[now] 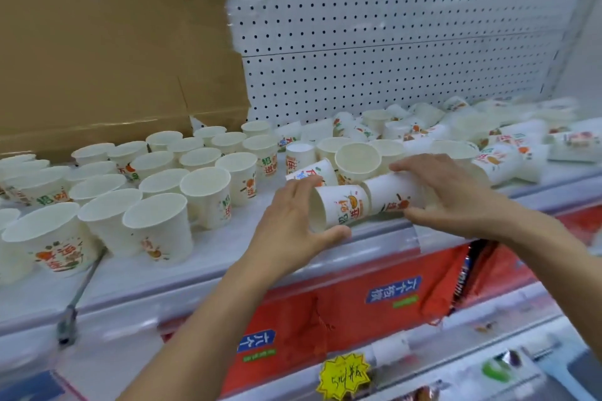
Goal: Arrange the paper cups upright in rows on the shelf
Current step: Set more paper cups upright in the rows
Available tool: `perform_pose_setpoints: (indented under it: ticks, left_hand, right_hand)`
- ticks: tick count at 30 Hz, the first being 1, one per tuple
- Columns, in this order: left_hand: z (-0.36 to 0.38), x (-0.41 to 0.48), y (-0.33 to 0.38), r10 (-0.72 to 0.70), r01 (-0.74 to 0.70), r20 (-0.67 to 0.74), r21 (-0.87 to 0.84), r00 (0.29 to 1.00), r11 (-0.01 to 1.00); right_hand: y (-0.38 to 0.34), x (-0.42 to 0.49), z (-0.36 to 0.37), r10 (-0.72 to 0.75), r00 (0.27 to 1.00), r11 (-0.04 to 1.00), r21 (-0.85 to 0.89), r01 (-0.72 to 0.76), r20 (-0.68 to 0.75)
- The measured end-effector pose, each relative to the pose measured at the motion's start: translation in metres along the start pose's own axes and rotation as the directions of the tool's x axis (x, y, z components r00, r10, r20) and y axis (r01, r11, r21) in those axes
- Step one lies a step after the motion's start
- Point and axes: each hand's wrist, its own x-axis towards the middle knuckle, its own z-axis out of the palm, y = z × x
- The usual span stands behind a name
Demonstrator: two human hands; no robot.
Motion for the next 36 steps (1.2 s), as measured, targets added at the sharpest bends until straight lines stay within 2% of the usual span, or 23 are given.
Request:
perform_pose_setpoints:
  ticks: [3,5,8,11,15,22,28,33,36]
  left_hand:
    - [0.006,0.003,-0.001,-0.035,0.034,-0.019,-0.034,0.999,0.999]
    - [0.007,0.004,-0.002,-0.059,0.056,-0.024,-0.083,0.998,0.995]
    - [0.005,0.003,-0.005,-0.106,0.094,-0.063,-0.166,0.992,0.982]
    - [-0.005,-0.003,-0.006,-0.152,0.116,-0.164,-0.212,0.975,0.970]
    - [-0.026,-0.011,-0.005,-0.093,0.092,-0.230,-0.016,0.969,0.996]
    - [-0.060,-0.020,-0.011,-0.061,0.123,-0.246,0.246,0.967,0.961]
    - [-0.074,-0.024,-0.013,-0.153,0.183,-0.104,0.437,0.983,0.881]
    - [-0.078,-0.028,-0.015,-0.137,0.191,-0.136,0.584,0.981,0.789]
    - [-0.078,-0.029,-0.015,-0.089,0.169,-0.163,0.591,0.983,0.789]
  right_hand:
    - [0.004,0.009,-0.005,-0.036,0.996,0.981,-0.188,0.052,0.088]
    - [0.006,0.017,-0.009,-0.039,0.988,0.965,-0.250,0.076,0.148]
    - [0.013,0.029,-0.009,-0.096,0.980,0.965,-0.223,0.134,0.174]
    - [0.019,0.036,-0.010,-0.165,0.980,0.978,-0.107,0.177,0.111]
    - [0.016,0.050,-0.016,-0.185,0.980,0.971,0.168,0.170,0.076]
    - [-0.014,0.079,-0.014,-0.295,0.952,0.870,0.435,0.234,0.079]
    - [-0.054,0.097,0.000,-0.459,0.859,0.876,0.277,0.394,0.229]
    - [-0.079,0.102,0.013,-0.512,0.817,0.859,0.173,0.483,0.265]
    - [-0.077,0.101,0.013,-0.536,0.809,0.844,0.186,0.504,0.242]
